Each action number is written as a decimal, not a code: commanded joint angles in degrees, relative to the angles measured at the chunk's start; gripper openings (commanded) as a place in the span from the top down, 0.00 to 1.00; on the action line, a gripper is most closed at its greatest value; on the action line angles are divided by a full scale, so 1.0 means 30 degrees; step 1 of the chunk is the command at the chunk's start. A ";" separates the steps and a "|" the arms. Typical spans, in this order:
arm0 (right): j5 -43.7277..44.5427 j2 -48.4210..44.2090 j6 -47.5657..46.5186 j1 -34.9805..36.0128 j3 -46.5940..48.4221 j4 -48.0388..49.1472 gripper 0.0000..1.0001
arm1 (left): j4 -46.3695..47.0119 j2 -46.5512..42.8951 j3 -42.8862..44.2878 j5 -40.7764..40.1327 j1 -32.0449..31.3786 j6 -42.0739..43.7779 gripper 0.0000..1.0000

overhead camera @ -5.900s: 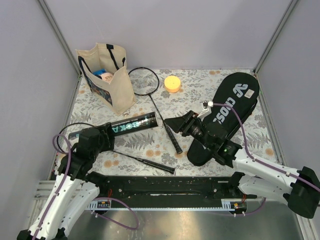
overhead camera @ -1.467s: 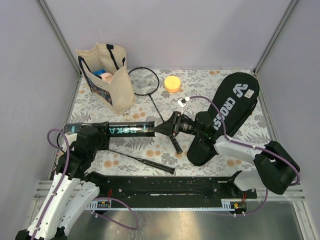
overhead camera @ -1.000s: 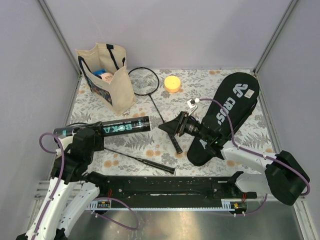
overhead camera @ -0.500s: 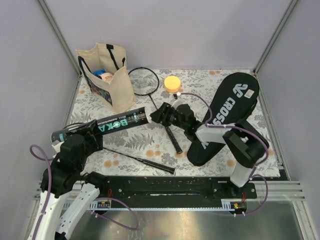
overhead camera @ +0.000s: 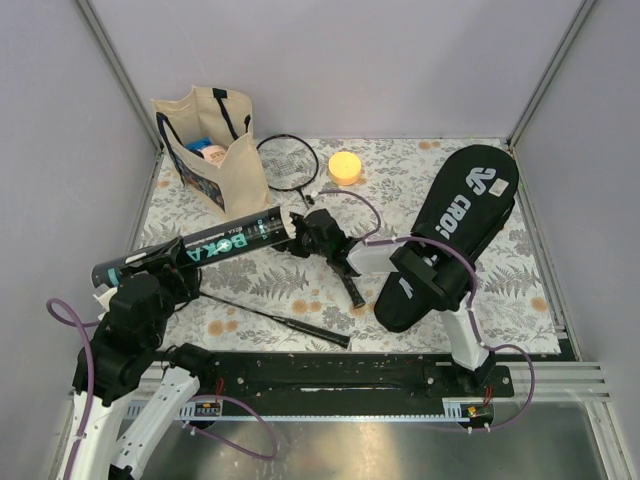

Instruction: Pack up the badminton gear

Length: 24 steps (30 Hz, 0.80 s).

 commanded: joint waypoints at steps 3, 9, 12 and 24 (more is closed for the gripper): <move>0.2263 0.1736 -0.0922 0.0689 0.1829 -0.0607 0.34 | 0.1023 -0.0093 0.0923 -0.0922 -0.0010 -0.0475 0.67; 0.2704 0.3027 -0.0424 0.0894 0.2710 -0.0024 0.35 | 0.0847 -0.0092 0.0953 -0.1185 -0.0010 -0.0416 0.67; 0.3143 0.3291 -0.0249 0.0953 0.3177 -0.0312 0.37 | 0.0817 -0.0092 0.1099 -0.1478 -0.0009 -0.0241 0.67; 0.3173 0.4463 -0.0980 0.0953 0.6284 -0.2687 0.55 | 0.0788 0.0112 0.1245 -0.1830 -0.0009 -0.0065 0.66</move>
